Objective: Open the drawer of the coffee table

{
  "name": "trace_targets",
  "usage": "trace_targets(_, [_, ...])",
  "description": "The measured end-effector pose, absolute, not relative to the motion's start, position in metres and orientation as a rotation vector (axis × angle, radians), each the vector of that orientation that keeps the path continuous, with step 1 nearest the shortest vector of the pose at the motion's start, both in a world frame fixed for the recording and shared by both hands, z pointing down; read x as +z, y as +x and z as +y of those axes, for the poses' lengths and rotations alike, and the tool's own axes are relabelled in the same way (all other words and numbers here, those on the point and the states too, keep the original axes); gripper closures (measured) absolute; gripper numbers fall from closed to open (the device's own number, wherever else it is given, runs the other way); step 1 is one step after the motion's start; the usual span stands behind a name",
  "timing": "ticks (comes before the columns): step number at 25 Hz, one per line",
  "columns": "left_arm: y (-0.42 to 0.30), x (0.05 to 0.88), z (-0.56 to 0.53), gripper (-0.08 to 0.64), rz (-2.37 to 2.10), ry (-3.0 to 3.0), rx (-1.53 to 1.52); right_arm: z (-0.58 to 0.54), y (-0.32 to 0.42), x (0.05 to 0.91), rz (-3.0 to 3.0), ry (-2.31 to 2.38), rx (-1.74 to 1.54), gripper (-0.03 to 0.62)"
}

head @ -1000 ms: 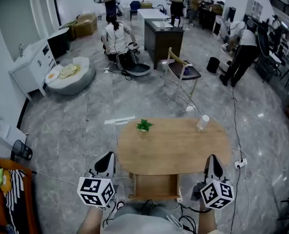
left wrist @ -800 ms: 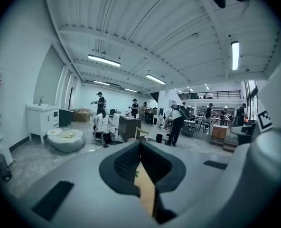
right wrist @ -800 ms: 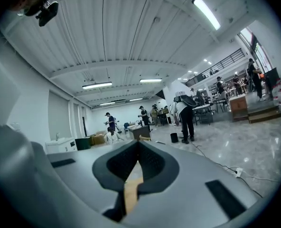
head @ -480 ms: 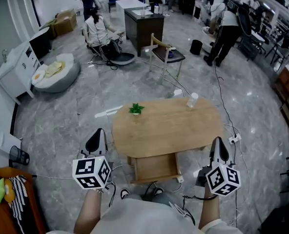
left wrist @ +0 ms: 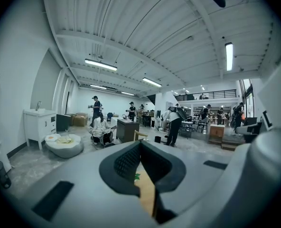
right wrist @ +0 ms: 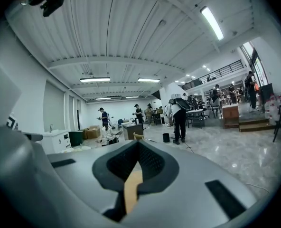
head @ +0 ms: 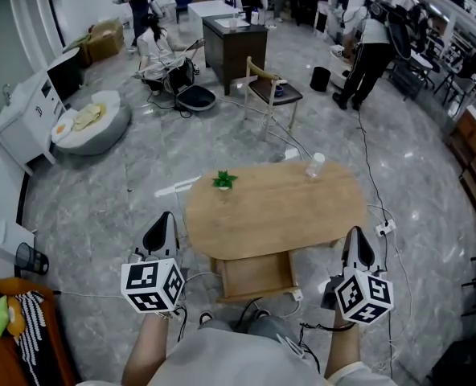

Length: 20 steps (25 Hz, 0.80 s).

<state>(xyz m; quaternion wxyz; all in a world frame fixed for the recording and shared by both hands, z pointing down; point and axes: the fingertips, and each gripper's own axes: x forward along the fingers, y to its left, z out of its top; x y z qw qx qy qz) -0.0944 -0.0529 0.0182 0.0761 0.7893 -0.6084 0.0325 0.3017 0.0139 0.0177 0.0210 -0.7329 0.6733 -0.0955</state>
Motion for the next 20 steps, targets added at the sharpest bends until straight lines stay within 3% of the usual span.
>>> trace_targets(20, [-0.0929,0.0203,-0.0585,0.566,-1.836,2.350,0.096,0.0053,0.3092,0.0094,2.096,-2.245,-0.291,0.592])
